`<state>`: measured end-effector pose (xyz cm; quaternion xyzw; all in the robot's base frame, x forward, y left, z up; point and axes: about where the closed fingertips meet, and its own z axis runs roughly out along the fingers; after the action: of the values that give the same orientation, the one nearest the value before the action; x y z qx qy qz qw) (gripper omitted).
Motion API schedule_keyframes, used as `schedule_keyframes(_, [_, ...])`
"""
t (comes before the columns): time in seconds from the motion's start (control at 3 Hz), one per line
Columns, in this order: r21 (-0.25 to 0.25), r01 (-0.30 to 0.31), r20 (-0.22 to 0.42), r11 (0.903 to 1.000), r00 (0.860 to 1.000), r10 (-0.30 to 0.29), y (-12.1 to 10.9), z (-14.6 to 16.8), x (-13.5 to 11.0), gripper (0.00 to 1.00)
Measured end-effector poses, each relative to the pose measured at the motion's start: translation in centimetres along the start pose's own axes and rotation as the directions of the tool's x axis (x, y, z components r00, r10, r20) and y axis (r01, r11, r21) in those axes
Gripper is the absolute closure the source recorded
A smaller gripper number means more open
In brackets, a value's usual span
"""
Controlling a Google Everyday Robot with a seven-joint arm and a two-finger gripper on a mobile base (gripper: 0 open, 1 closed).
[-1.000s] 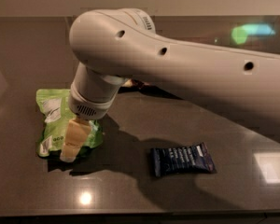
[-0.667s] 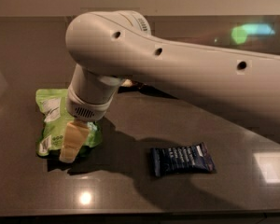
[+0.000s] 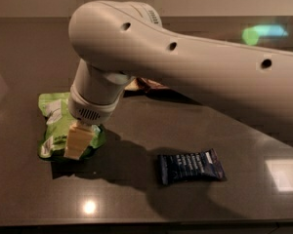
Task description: Move green rice chip bag near brown chip bag
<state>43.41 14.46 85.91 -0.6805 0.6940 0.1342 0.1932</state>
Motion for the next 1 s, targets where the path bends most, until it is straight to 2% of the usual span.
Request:
schedule_keyframes(0.33, [0.03,-0.007,0.014,0.9995,1.0,0.006,-0.8,-2.1,0.3,0.86])
schedule_keyframes(0.67, [0.079,-0.014,0.041,0.9968,0.999,0.011,-2.0,-5.0,0.9,1.0])
schedule_keyframes(1.0, [0.176,-0.031,0.076,0.984,0.997,0.018,-4.0,-9.3,2.1,1.0])
